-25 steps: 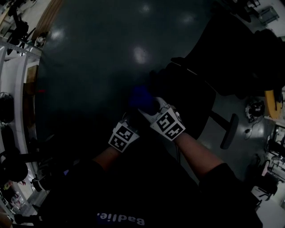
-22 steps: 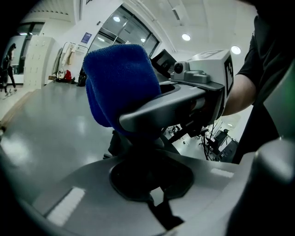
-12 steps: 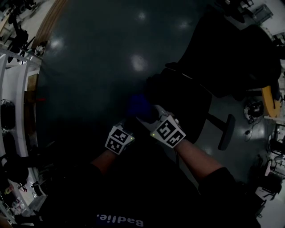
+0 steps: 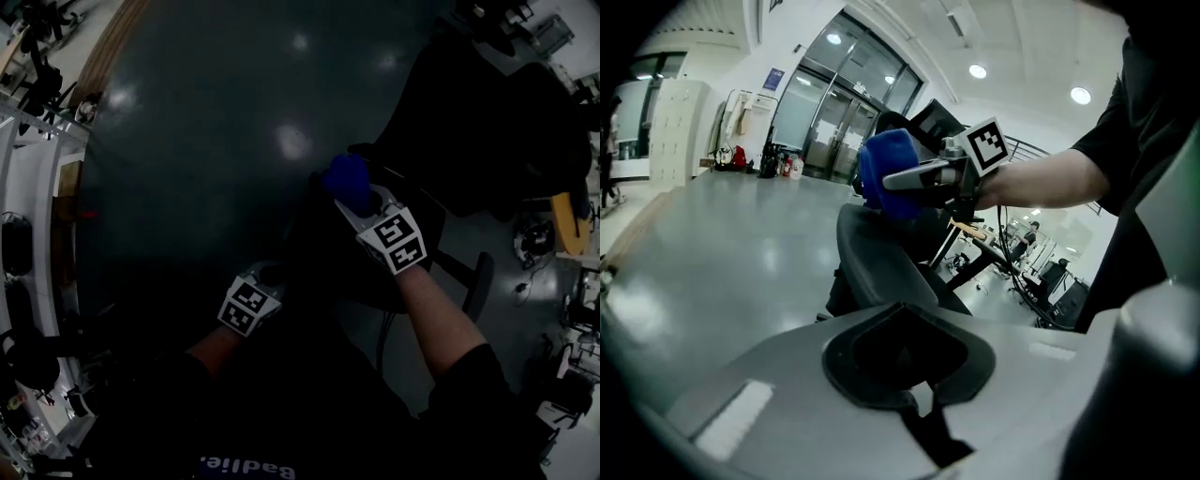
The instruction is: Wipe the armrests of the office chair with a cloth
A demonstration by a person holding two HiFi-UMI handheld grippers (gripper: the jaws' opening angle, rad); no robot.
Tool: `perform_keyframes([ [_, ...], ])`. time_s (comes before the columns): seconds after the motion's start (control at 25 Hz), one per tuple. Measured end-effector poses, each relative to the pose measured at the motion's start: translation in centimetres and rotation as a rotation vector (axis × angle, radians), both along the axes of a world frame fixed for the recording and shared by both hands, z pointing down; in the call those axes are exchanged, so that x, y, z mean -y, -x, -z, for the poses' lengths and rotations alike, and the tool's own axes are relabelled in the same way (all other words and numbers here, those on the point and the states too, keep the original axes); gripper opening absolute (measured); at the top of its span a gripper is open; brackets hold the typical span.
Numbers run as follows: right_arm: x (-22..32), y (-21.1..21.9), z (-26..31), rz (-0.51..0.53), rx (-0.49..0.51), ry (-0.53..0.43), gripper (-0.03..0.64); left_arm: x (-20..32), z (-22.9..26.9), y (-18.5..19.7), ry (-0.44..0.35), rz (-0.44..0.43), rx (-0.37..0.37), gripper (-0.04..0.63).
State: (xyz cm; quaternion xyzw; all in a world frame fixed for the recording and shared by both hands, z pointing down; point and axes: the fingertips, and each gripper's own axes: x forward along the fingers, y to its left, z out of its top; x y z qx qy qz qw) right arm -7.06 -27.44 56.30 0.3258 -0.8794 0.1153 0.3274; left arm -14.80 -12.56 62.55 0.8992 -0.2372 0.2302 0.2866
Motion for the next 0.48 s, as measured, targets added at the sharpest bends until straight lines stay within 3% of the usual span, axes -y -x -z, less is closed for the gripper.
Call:
perform_keyframes([
  [0.48,3.5,-2.2,-3.4,-0.037,-0.082,0.033,0.126,-0.4,0.6,-0.7,0.015,-0.015,-0.038,0.019],
])
